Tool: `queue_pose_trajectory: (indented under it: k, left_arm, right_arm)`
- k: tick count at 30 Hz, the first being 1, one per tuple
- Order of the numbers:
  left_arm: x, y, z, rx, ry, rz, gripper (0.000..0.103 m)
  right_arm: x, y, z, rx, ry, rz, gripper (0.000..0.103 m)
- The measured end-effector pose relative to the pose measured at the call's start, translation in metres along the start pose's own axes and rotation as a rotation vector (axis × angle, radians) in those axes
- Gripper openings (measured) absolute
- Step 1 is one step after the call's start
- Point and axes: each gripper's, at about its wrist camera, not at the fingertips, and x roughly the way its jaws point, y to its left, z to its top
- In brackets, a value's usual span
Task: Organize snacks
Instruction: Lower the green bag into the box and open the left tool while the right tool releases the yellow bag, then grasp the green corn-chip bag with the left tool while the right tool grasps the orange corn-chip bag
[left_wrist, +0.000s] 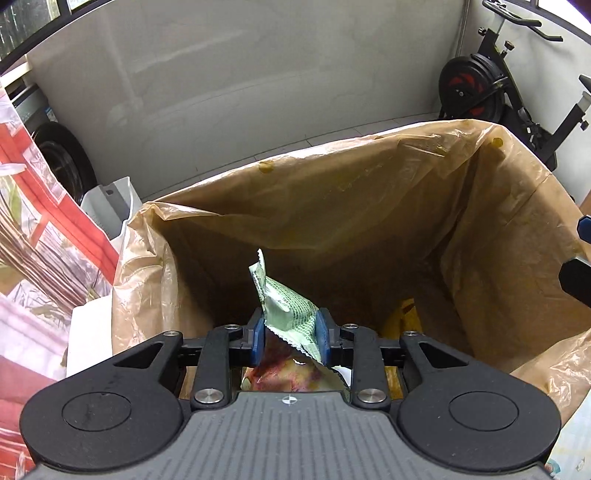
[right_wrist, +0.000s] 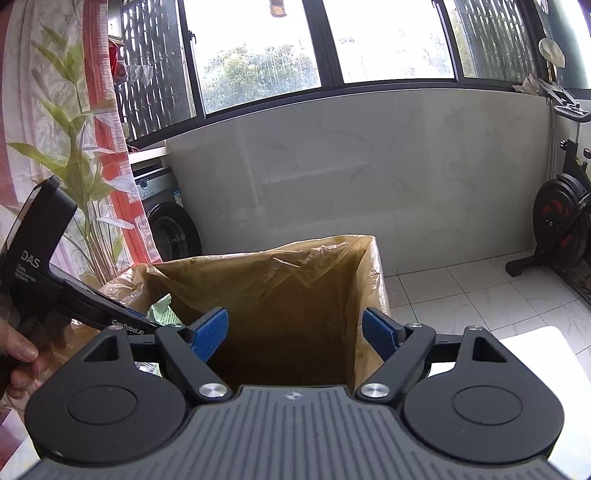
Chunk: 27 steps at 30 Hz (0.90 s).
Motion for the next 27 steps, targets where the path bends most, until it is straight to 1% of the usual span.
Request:
queue_pose_trajectory:
  k: [1, 2, 3, 4, 5, 7, 9, 11, 14, 20, 23, 26, 27]
  left_arm:
    - [-0.002, 0.001, 0.001, -0.004, 0.000, -0.005, 0.036]
    - [-0.005, 0.000, 0.002, 0.000, -0.004, -0.012, 0.048]
    - [-0.011, -0.001, 0.003, 0.011, -0.015, -0.014, 0.056]
    - [-0.017, -0.003, 0.003, 0.030, -0.035, -0.008, 0.068]
    - [-0.024, -0.006, 0.003, 0.049, -0.057, 0.003, 0.073]
    - [-0.039, -0.013, 0.004, 0.075, -0.091, 0.025, 0.073]
    - [-0.050, -0.013, 0.003, 0.071, -0.115, 0.029, 0.073]
    - [-0.064, -0.012, -0.002, 0.060, -0.147, 0.028, 0.073]
    - [-0.085, -0.004, -0.018, 0.015, -0.193, 0.027, 0.073]
    - [-0.132, 0.007, -0.064, -0.042, -0.290, 0.017, 0.073]
    - [-0.156, 0.012, -0.094, -0.074, -0.333, 0.003, 0.073]
    - [-0.168, 0.014, -0.123, -0.096, -0.353, 0.013, 0.073]
    - [-0.172, 0.012, -0.138, -0.102, -0.356, 0.023, 0.073]
  right_arm:
    - [0.001, 0.001, 0.000, -0.007, 0.003, -0.002, 0.083]
    - [0.001, 0.001, -0.001, -0.011, 0.004, -0.002, 0.083]
    - [0.002, 0.003, 0.000, -0.014, 0.004, -0.004, 0.083]
    - [0.001, 0.003, 0.001, -0.015, 0.003, -0.008, 0.083]
    - [0.001, 0.004, 0.002, -0.015, 0.002, -0.011, 0.083]
    - [-0.001, 0.004, 0.003, -0.010, -0.002, -0.013, 0.083]
    - [-0.004, 0.006, 0.003, -0.012, -0.006, -0.023, 0.083]
    - [-0.009, 0.008, 0.002, -0.017, -0.009, -0.028, 0.083]
    - [-0.020, 0.012, 0.001, -0.028, -0.013, -0.031, 0.083]
    - [-0.050, 0.019, -0.011, -0.043, -0.012, -0.018, 0.083]
    - [-0.068, 0.023, -0.024, -0.034, -0.007, -0.004, 0.083]
    - [-0.082, 0.026, -0.041, -0.020, 0.012, 0.020, 0.083]
    - [-0.085, 0.028, -0.047, -0.016, 0.021, 0.028, 0.083]
